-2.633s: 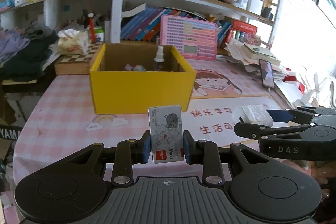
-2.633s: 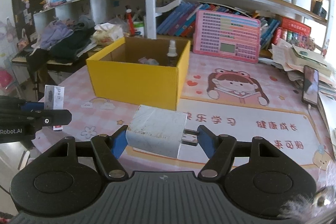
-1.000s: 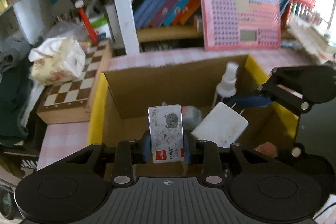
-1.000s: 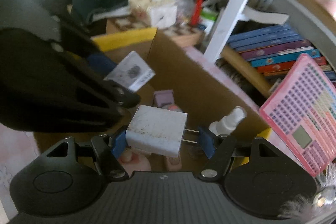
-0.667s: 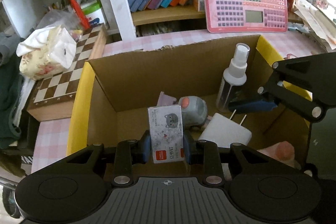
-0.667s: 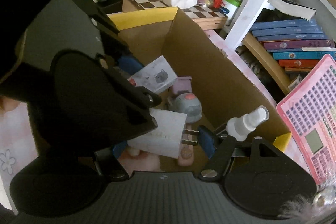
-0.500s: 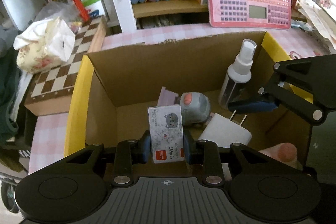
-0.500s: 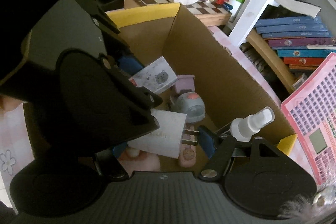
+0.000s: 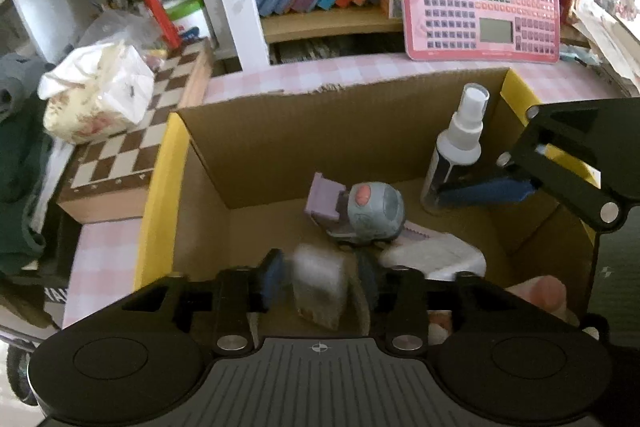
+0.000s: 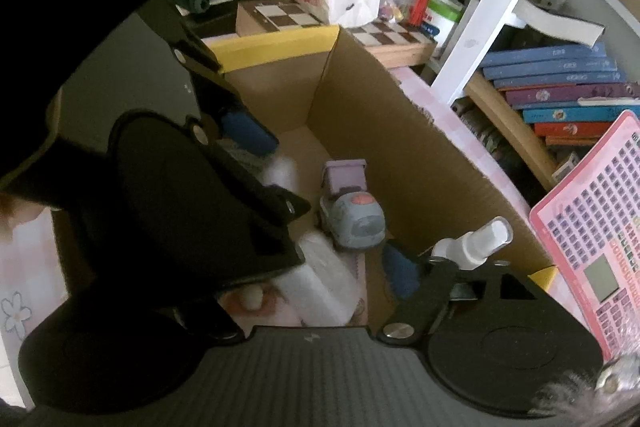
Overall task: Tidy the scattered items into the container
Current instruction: 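Open the left tool releasing the card while the right tool releases the charger into the box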
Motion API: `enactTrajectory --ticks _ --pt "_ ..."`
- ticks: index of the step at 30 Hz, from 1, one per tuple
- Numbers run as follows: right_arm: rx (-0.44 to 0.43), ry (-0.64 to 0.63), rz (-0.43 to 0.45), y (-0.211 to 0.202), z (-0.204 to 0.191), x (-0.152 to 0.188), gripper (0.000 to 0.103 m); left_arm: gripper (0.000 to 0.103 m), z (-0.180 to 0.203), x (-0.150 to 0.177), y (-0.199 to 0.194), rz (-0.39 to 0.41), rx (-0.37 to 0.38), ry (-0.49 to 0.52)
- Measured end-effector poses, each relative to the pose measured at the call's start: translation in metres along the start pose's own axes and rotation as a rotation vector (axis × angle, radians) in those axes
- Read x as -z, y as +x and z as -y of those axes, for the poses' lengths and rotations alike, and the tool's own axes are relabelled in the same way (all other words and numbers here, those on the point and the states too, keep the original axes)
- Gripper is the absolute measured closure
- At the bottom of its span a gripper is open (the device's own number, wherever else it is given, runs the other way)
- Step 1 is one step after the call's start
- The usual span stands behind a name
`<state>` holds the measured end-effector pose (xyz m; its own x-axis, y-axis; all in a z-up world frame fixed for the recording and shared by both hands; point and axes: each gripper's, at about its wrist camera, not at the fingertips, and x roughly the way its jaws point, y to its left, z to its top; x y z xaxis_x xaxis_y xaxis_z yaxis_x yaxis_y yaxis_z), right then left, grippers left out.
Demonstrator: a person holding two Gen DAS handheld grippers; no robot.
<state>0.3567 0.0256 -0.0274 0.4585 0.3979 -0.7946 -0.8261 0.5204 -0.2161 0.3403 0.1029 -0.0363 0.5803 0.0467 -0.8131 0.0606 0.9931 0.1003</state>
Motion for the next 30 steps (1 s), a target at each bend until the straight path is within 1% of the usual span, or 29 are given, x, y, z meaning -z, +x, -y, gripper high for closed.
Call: enactTrajectory --ticks 1,3,6,11,16,17,19,21,25,28,30 --pt "-0.003 0.000 0.007 -0.002 0.001 0.001 0.018 0.044 0.001 0.000 -0.003 0.011 -0.008 -0.001" --pt "-0.005 0.001 0.024 -0.008 0.002 0.003 0.017 0.040 0.003 0.001 -0.011 0.035 -0.014 -0.003" --pt "0.004 0.025 0.055 -0.023 0.006 0.007 0.017 0.036 0.005 0.002 -0.024 0.071 -0.019 -0.013" --pt "0.029 0.077 0.112 -0.051 0.009 0.015 0.016 0.036 0.010 0.007 -0.050 0.135 -0.011 -0.034" --pt "0.073 0.111 0.181 -0.087 0.000 0.023 0.016 0.034 0.015 0.019 -0.087 0.221 -0.015 -0.044" --pt "0.085 0.118 0.196 -0.095 -0.002 0.025 0.017 0.033 0.015 0.023 -0.096 0.241 -0.019 -0.050" --pt "0.113 0.131 0.232 -0.112 -0.009 0.031 0.017 0.025 0.015 0.032 -0.115 0.284 -0.031 -0.063" --pt "0.123 0.167 0.274 -0.130 -0.014 0.039 0.014 0.022 0.014 0.043 -0.134 0.335 -0.032 -0.076" --pt "0.170 0.240 0.340 -0.162 -0.030 0.058 0.014 0.021 0.016 0.070 -0.168 0.408 -0.043 -0.110" --pt "0.207 0.297 0.382 -0.181 -0.045 0.074 0.014 0.021 0.018 0.094 -0.187 0.437 -0.053 -0.143" --pt "0.236 0.326 0.395 -0.192 -0.055 0.085 0.013 0.021 0.019 0.110 -0.197 0.456 -0.053 -0.166"
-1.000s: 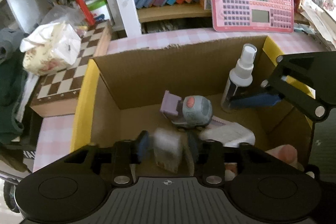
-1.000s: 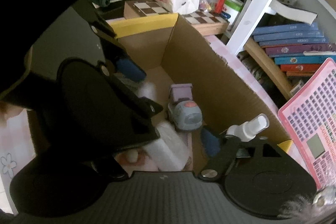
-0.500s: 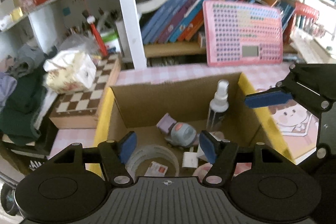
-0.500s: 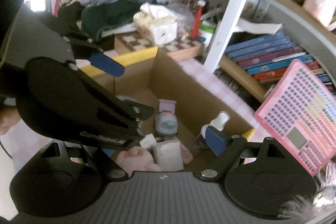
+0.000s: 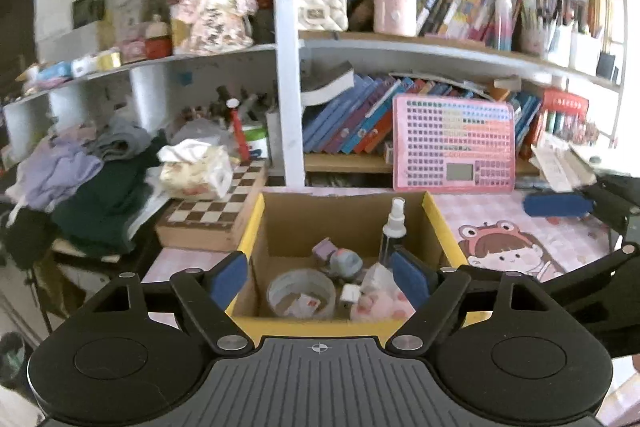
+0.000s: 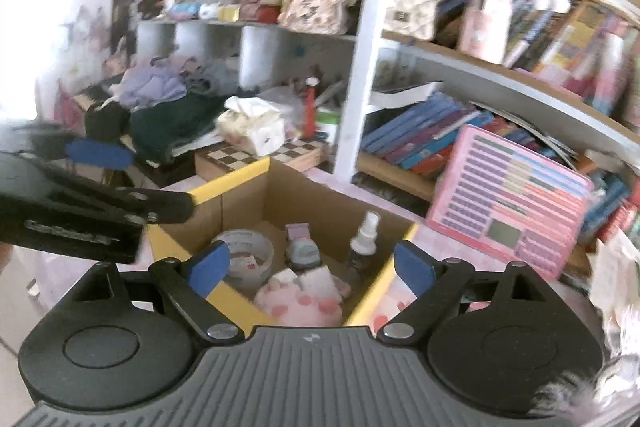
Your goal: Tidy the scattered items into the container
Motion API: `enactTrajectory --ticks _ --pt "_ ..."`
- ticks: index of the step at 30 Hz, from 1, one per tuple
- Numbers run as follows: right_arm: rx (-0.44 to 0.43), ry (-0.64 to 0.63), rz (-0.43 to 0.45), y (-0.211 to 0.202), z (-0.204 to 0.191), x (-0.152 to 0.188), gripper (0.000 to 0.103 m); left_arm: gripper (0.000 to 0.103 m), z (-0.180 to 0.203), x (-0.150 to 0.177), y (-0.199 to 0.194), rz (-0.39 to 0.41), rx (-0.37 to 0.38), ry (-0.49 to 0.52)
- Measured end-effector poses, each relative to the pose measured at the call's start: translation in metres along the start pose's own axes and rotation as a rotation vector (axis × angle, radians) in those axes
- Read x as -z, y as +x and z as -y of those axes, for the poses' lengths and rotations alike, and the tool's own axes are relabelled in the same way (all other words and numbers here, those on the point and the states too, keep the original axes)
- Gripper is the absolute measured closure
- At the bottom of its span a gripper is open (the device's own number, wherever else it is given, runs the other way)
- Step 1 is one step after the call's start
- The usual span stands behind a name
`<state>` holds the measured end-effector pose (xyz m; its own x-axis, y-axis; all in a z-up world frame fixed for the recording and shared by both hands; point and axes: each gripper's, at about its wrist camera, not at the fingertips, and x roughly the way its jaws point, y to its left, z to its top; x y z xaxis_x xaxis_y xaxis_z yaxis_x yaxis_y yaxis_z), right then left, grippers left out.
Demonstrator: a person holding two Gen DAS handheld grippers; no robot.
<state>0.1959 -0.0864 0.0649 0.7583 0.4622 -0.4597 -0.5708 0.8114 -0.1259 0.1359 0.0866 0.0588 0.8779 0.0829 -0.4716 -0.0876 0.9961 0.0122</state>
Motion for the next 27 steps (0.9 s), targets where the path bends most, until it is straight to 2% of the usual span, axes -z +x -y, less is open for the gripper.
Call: enactTrajectory --ticks 3,8,10,16,20,27 --pt "0.050 0.044 0.018 -0.024 -0.008 0.015 0.013 0.021 0.001 0.016 -0.026 0.022 -0.004 -0.011" --pt "0.158 0.158 0.029 -0.063 -0.023 0.046 0.013 0.020 0.011 0.041 -0.064 0.039 -0.002 0.038" --pt "0.201 0.191 0.033 -0.080 -0.029 0.057 0.013 0.015 0.014 0.051 -0.079 0.053 0.009 0.038" --pt "0.350 0.221 0.029 -0.123 -0.050 0.095 0.008 0.013 0.026 0.076 -0.105 0.063 0.047 0.023" --pt "0.389 0.268 -0.017 -0.139 -0.055 0.116 0.006 0.013 0.036 0.094 -0.109 0.016 0.052 0.036" --pt "0.402 0.339 -0.074 -0.151 -0.053 0.138 0.003 0.012 0.048 0.115 -0.110 -0.036 0.032 0.066"
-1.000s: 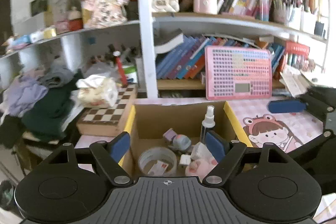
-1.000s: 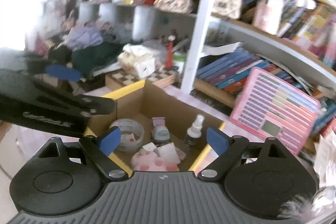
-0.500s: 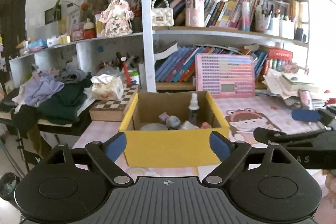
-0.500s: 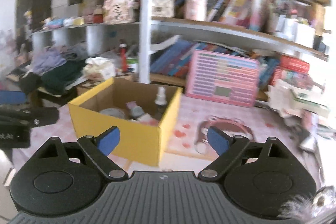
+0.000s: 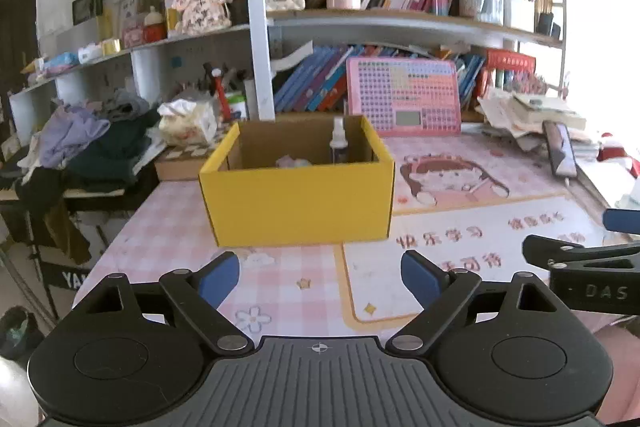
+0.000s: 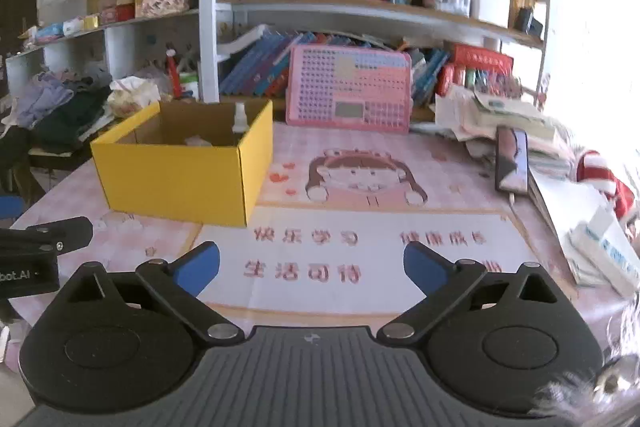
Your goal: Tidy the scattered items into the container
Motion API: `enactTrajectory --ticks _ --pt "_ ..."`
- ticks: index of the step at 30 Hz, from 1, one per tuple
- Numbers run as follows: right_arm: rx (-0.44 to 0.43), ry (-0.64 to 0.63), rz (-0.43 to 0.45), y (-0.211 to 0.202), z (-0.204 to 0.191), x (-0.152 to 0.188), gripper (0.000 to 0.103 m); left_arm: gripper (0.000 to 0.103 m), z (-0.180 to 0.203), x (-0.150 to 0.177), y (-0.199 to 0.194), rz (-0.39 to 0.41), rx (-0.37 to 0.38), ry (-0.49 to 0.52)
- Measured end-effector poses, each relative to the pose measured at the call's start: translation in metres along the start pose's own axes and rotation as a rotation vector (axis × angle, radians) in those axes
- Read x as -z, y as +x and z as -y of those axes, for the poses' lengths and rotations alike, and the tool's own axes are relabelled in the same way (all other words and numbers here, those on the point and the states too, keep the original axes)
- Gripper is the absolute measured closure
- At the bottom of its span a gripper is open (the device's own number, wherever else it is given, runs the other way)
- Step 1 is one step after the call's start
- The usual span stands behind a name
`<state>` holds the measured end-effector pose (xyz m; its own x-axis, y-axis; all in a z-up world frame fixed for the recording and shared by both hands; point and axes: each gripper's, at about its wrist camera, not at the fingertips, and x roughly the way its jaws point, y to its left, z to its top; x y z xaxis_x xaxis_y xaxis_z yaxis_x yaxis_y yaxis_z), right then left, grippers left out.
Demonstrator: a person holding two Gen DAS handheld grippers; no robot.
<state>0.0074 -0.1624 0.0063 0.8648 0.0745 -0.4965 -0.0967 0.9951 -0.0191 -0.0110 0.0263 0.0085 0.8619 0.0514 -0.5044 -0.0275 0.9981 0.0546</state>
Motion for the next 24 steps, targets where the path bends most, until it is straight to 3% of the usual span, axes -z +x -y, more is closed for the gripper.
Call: enactTrajectory --ticks 4,10,24 --pt "0.001 0.016 -0.027 -0.003 0.007 0.008 0.000 0.005 0.006 0.005 0.002 -0.026 -0.034 -0.008" --pt "-0.006 0.042 -0.040 -0.010 0.018 0.014 0.000 0.000 0.020 0.011 0.003 -0.072 -0.018 0.020" --pt "-0.016 0.063 -0.087 -0.007 0.024 0.020 0.000 0.000 0.030 0.017 -0.002 -0.127 0.006 0.034"
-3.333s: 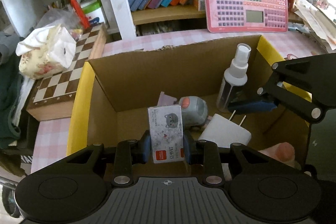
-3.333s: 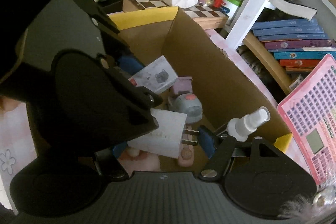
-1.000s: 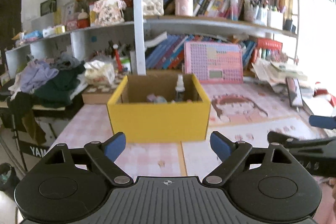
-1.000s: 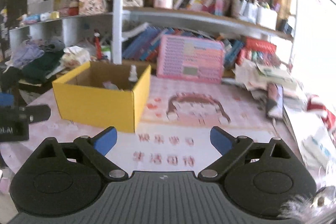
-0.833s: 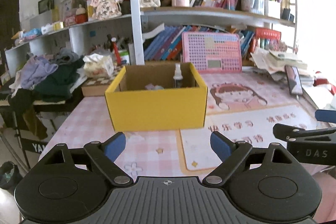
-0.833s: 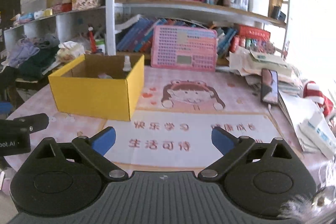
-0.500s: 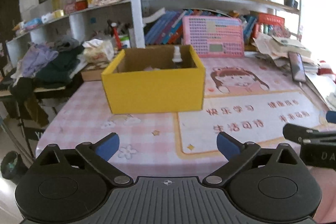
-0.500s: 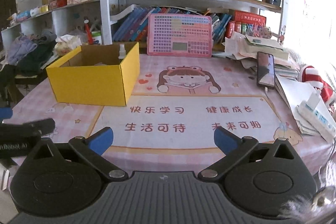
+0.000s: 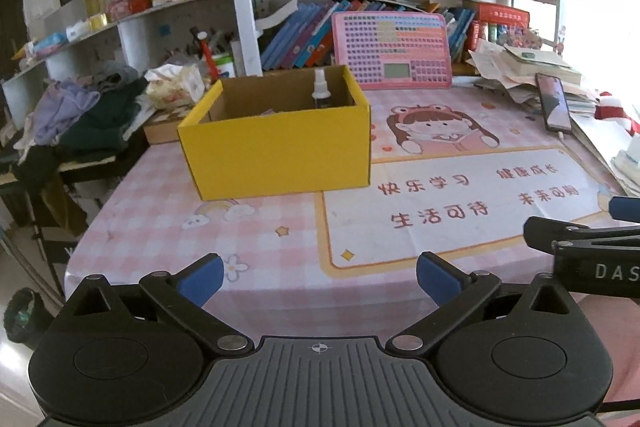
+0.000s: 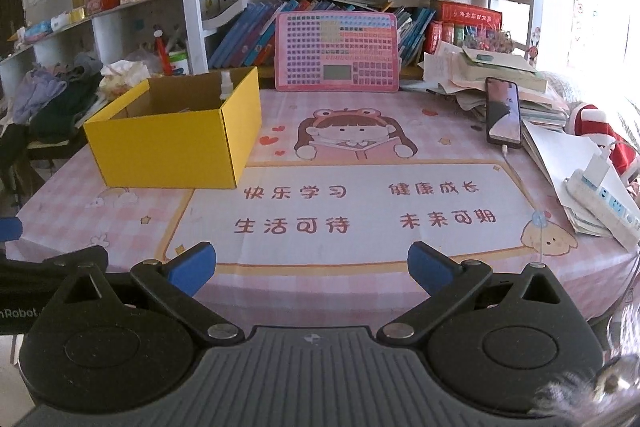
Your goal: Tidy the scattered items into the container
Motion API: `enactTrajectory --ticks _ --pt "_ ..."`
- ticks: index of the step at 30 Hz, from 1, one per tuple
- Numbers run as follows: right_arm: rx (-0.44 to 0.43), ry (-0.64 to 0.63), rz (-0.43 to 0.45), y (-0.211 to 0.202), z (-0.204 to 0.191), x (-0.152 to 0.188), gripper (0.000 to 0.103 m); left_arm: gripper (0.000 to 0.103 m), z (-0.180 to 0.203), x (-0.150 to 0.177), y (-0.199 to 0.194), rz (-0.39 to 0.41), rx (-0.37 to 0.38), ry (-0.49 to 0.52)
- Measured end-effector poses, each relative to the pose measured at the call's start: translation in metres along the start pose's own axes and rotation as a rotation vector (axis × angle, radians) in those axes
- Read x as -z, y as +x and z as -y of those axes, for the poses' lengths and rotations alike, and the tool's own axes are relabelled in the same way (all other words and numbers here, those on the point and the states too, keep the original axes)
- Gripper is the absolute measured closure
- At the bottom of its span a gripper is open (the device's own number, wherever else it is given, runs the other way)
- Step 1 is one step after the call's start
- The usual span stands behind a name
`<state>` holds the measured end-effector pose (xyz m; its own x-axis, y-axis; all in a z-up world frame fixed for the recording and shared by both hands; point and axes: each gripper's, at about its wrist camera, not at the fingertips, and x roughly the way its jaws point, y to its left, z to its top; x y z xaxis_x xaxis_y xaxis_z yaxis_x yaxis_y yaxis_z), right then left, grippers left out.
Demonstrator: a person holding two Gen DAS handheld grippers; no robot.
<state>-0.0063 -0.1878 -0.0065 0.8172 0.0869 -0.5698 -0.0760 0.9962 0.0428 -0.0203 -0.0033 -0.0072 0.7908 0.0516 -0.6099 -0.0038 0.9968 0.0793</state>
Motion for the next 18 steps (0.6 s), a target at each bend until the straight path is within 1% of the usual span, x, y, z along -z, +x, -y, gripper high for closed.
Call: enactTrajectory --ticks 3,7,18 --pt "-0.002 -0.005 -0.006 -0.0001 -0.0004 0.0004 0.000 0.000 -0.0002 0.0005 0.0009 -0.016 0.003 -0.004" --pt "0.001 -0.018 -0.020 0.0004 -0.0025 0.0016 0.000 0.000 -0.0012 0.0002 0.0000 -0.017 -0.001 -0.015" --pt "0.000 -0.021 -0.020 -0.0001 -0.0041 0.0025 0.000 0.000 -0.0032 0.0010 -0.0002 -0.035 0.006 -0.022"
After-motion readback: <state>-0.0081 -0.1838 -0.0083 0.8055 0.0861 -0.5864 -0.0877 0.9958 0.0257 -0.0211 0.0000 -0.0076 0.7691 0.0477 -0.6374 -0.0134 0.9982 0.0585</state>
